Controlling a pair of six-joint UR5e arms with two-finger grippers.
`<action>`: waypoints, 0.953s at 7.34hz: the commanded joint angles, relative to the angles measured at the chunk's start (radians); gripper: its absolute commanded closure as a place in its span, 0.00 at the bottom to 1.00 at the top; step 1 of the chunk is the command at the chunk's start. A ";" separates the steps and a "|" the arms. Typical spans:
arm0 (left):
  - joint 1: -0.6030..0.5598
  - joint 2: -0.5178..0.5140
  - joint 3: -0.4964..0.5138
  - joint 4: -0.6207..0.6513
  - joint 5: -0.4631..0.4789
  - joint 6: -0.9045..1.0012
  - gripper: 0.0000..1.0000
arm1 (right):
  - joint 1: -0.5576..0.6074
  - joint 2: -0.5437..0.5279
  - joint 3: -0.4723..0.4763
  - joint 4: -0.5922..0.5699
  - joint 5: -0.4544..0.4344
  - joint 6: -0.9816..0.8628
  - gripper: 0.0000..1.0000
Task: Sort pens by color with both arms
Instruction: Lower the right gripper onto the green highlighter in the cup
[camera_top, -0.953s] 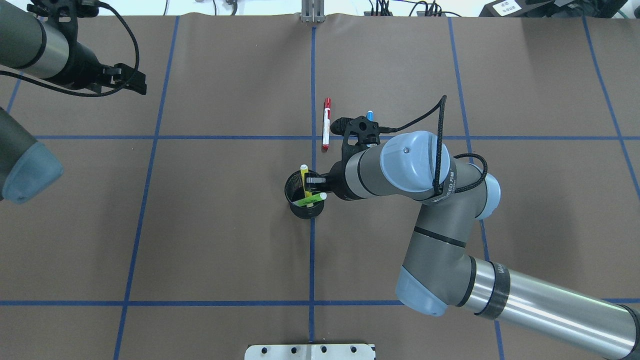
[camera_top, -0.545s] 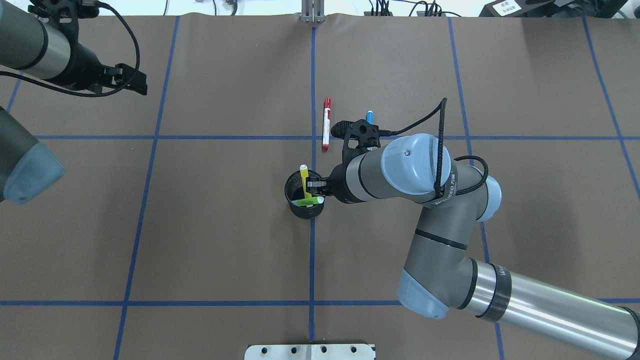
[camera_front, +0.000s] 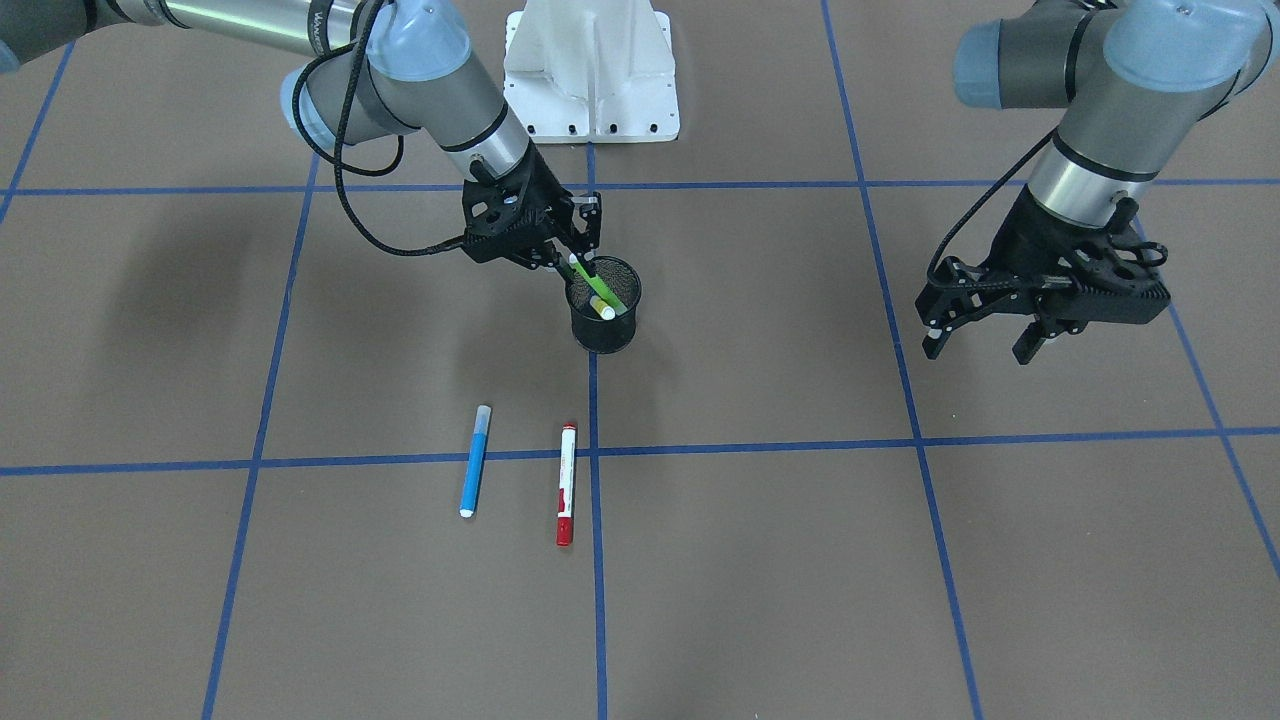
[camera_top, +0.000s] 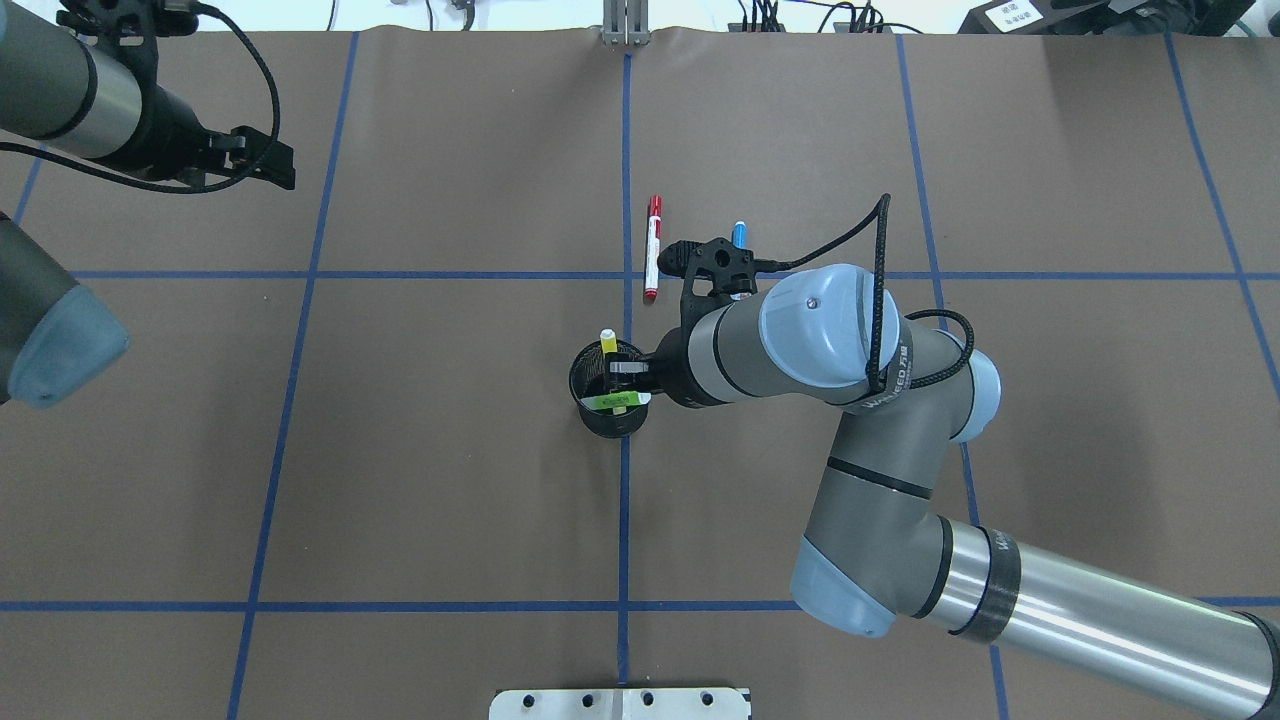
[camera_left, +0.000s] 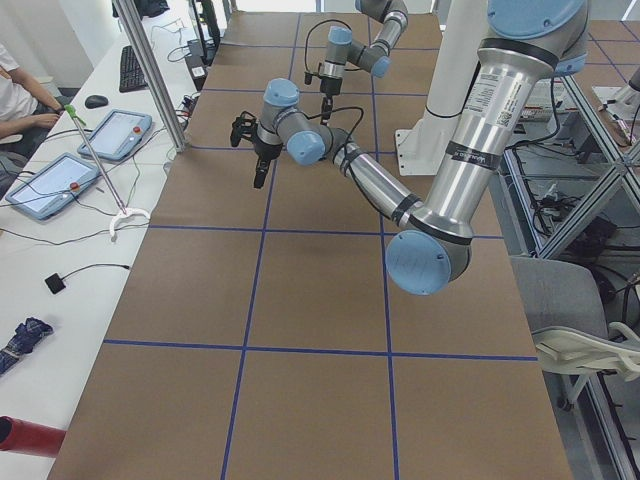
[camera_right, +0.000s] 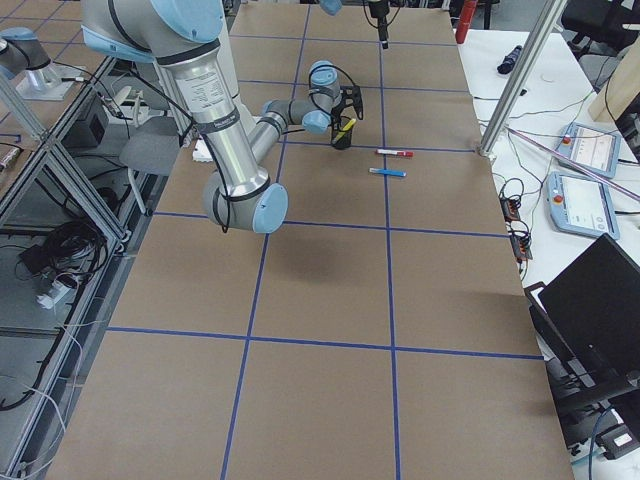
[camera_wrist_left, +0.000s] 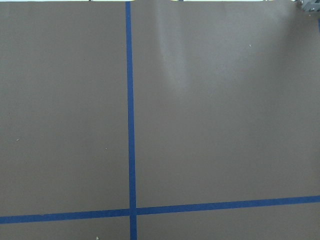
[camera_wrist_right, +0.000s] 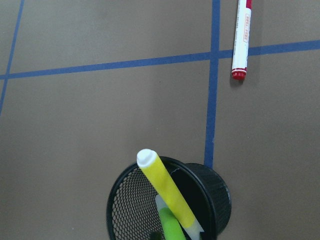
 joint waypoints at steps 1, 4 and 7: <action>0.002 0.000 0.000 -0.003 -0.001 -0.010 0.00 | -0.005 -0.007 -0.002 -0.004 0.000 0.007 0.29; 0.000 0.002 -0.004 -0.003 -0.001 -0.013 0.00 | -0.006 -0.003 0.001 -0.004 0.012 0.012 0.80; 0.000 0.000 -0.006 -0.006 0.000 -0.027 0.00 | 0.000 -0.006 0.012 -0.004 0.026 0.010 1.00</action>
